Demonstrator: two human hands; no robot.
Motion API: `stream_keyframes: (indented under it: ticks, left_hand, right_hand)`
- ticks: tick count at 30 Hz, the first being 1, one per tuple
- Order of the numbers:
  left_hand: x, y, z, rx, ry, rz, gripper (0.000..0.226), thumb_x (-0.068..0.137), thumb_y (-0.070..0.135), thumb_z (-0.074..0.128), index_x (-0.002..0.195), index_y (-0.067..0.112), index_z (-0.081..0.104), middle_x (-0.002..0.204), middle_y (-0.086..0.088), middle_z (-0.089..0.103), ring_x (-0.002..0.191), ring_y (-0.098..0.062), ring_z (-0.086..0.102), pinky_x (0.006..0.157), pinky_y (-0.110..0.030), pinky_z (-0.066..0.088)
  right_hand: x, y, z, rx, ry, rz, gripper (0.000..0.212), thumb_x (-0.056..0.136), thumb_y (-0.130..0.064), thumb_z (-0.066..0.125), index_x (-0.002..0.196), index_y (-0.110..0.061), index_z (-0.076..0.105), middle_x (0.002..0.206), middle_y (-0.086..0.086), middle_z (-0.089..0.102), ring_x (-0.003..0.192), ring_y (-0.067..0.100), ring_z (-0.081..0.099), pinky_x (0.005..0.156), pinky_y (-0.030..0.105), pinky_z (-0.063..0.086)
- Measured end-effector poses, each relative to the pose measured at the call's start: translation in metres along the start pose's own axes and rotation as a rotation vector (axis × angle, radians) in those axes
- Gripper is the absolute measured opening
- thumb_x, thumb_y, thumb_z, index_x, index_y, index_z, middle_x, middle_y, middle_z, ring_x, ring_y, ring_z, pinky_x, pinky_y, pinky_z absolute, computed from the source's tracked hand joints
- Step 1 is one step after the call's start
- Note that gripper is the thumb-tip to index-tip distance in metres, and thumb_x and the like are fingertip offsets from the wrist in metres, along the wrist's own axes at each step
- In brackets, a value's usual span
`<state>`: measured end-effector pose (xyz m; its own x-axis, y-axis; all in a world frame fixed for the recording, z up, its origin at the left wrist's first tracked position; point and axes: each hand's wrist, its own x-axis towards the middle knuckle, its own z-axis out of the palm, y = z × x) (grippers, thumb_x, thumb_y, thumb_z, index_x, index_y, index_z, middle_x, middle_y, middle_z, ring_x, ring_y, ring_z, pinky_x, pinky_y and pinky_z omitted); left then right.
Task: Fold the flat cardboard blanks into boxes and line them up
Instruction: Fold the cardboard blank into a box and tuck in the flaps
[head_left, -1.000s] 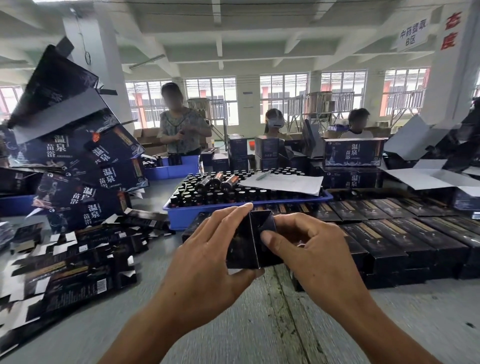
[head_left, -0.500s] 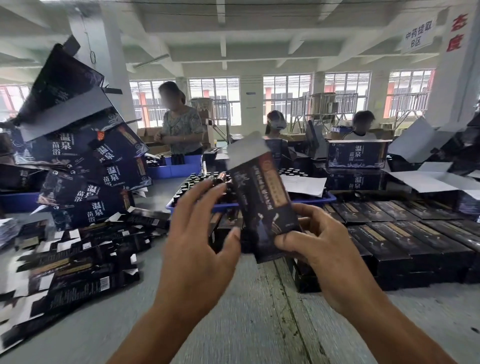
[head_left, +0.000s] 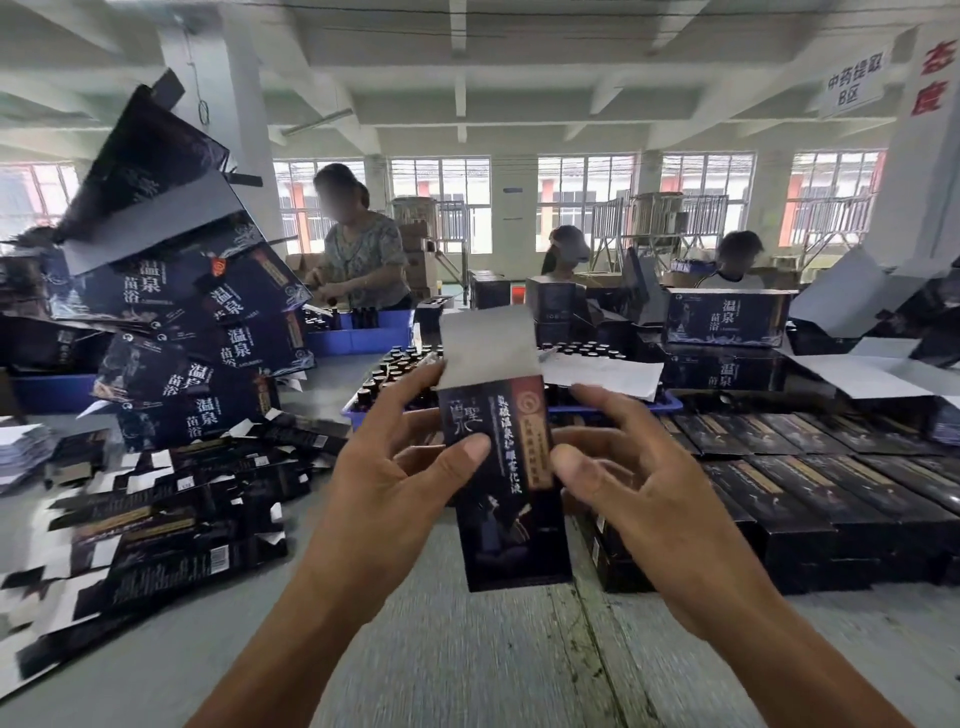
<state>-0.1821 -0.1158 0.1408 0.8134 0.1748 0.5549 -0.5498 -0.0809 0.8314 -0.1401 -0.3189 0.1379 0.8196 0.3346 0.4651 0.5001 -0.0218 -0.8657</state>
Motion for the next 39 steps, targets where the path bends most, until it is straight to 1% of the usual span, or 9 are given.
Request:
stream_keyframes:
  ticks: [4, 8, 15, 20, 23, 25, 29, 34, 39]
  left_hand:
    - [-0.003, -0.002, 0.004, 0.072, -0.115, 0.008, 0.049, 0.081, 0.024, 0.074, 0.121, 0.052, 0.064, 0.113, 0.007, 0.071, 0.1, -0.015, 0.071, 0.075, -0.023, 0.06]
    - [-0.003, -0.002, 0.002, 0.14, -0.192, -0.008, 0.042, 0.084, 0.032, 0.079, 0.118, 0.052, 0.064, 0.114, 0.012, 0.07, 0.101, -0.014, 0.071, 0.077, -0.025, 0.06]
    - [-0.004, -0.003, 0.001, 0.182, -0.223, 0.003, 0.039, 0.08, 0.035, 0.075, 0.113, 0.052, 0.065, 0.111, 0.01, 0.071, 0.098, -0.012, 0.071, 0.073, -0.021, 0.058]
    - [-0.005, -0.001, 0.004, 0.182, -0.255, 0.015, 0.03, 0.087, 0.036, 0.067, 0.113, 0.049, 0.065, 0.112, 0.009, 0.072, 0.099, -0.015, 0.071, 0.078, -0.023, 0.058]
    - [-0.005, 0.001, 0.003, 0.183, -0.263, 0.024, 0.029, 0.088, 0.036, 0.066, 0.115, 0.046, 0.065, 0.113, 0.01, 0.072, 0.1, -0.012, 0.071, 0.078, -0.02, 0.057]
    - [-0.004, 0.0, 0.001, 0.207, -0.264, 0.03, 0.027, 0.093, 0.039, 0.066, 0.118, 0.047, 0.064, 0.115, 0.01, 0.071, 0.102, -0.013, 0.071, 0.081, -0.024, 0.059]
    - [-0.004, 0.0, 0.0, 0.252, -0.266, 0.034, 0.034, 0.088, 0.044, 0.065, 0.121, 0.05, 0.062, 0.117, 0.011, 0.071, 0.105, -0.014, 0.07, 0.084, -0.03, 0.06]
    - [-0.004, 0.001, 0.0, 0.286, -0.266, 0.038, 0.03, 0.09, 0.051, 0.065, 0.12, 0.055, 0.06, 0.117, 0.018, 0.07, 0.106, -0.008, 0.069, 0.083, -0.023, 0.059]
    - [-0.006, 0.003, 0.002, 0.301, -0.265, 0.034, 0.039, 0.083, 0.05, 0.065, 0.122, 0.051, 0.061, 0.118, 0.02, 0.07, 0.105, -0.006, 0.069, 0.08, -0.008, 0.051]
  right_hand:
    - [-0.001, -0.004, -0.007, 0.035, 0.041, -0.146, 0.046, 0.087, -0.042, 0.063, 0.127, -0.064, 0.052, 0.115, -0.031, 0.066, 0.105, -0.012, 0.063, 0.072, 0.0, 0.047]
    - [-0.002, -0.005, -0.01, -0.028, -0.004, -0.148, 0.04, 0.087, -0.049, 0.058, 0.125, -0.062, 0.057, 0.117, -0.036, 0.064, 0.108, -0.014, 0.061, 0.076, -0.002, 0.044]
    - [-0.003, -0.004, -0.013, 0.019, -0.051, -0.13, 0.03, 0.091, -0.04, 0.056, 0.117, -0.041, 0.071, 0.112, -0.021, 0.072, 0.106, -0.004, 0.066, 0.079, 0.005, 0.049]
    - [-0.002, -0.005, -0.014, 0.035, -0.007, -0.156, 0.027, 0.085, -0.04, 0.06, 0.109, -0.046, 0.072, 0.123, -0.033, 0.061, 0.114, -0.008, 0.061, 0.083, 0.008, 0.05]
    - [-0.002, -0.006, -0.015, 0.061, 0.014, -0.155, 0.032, 0.081, -0.043, 0.066, 0.112, -0.05, 0.061, 0.123, -0.024, 0.066, 0.108, 0.0, 0.066, 0.076, 0.007, 0.051]
    - [-0.002, -0.005, -0.016, 0.055, 0.015, -0.142, 0.04, 0.083, -0.039, 0.069, 0.118, -0.055, 0.056, 0.124, -0.022, 0.066, 0.109, -0.001, 0.066, 0.075, 0.007, 0.052]
    - [-0.004, -0.007, -0.014, 0.014, 0.001, -0.157, 0.03, 0.086, -0.043, 0.065, 0.115, -0.051, 0.066, 0.112, -0.02, 0.071, 0.104, -0.003, 0.067, 0.073, 0.005, 0.05]
    - [-0.004, -0.006, -0.01, 0.069, 0.052, -0.158, 0.026, 0.086, -0.047, 0.062, 0.109, -0.044, 0.073, 0.104, -0.014, 0.075, 0.099, 0.0, 0.07, 0.075, 0.006, 0.051]
    - [-0.003, -0.005, -0.009, 0.127, 0.081, -0.134, 0.022, 0.086, -0.033, 0.066, 0.104, -0.04, 0.076, 0.098, -0.009, 0.077, 0.095, 0.006, 0.073, 0.075, 0.008, 0.051]
